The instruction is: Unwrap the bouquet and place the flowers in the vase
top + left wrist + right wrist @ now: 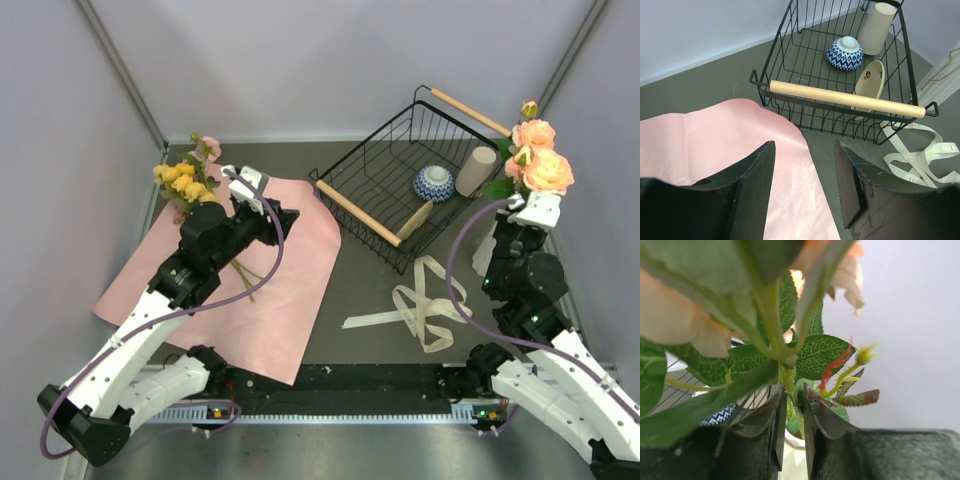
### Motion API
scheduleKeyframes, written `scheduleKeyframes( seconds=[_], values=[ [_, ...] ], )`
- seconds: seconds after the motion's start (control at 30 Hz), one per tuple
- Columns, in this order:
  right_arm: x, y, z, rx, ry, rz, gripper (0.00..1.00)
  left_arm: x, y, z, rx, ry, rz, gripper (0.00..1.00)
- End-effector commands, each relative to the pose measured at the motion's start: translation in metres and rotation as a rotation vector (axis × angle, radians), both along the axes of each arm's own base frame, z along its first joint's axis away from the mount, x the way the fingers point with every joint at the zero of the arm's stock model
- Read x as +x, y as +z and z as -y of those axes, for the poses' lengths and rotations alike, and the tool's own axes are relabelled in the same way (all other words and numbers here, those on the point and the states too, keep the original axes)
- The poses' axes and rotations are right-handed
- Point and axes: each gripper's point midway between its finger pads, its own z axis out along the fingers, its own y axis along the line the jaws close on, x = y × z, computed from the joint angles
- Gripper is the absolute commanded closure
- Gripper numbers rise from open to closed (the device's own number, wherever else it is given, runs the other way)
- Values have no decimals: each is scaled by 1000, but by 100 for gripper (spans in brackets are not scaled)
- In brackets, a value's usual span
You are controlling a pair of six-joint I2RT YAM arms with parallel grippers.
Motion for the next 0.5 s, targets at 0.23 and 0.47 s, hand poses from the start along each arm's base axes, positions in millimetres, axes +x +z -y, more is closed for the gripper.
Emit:
scheduleKeyframes(
  seconds=[0.23, 0.47],
  values=[
    [-9, -2, 7, 97, -7, -46, 48, 1, 15, 1, -35, 1, 43, 44],
    [-24, 1, 17, 119, -27, -110, 13, 2, 14, 2, -34, -4, 36, 44]
  ],
)
